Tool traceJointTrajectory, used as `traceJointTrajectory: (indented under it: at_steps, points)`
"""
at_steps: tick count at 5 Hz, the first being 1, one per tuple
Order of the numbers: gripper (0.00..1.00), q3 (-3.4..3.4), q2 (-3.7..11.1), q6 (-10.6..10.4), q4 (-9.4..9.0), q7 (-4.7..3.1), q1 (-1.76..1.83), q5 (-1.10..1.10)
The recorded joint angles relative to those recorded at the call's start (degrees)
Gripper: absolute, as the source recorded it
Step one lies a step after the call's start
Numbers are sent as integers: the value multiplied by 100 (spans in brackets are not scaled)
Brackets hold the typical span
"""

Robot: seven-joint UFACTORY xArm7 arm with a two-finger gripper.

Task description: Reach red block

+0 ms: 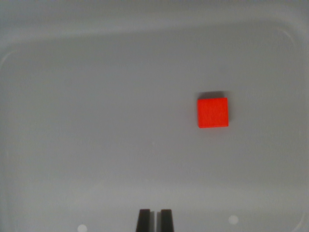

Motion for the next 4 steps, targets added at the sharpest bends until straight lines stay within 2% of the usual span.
traceJointTrajectory:
  at_steps: [1,2,3,4]
  points:
    - [0,0,0,0,0,0,0,0]
    - [0,-3,69,-137,-68,-20,-20,2]
    - [0,-3,69,-137,-68,-20,-20,2]
    - [0,-7,152,-302,-150,-45,-44,5]
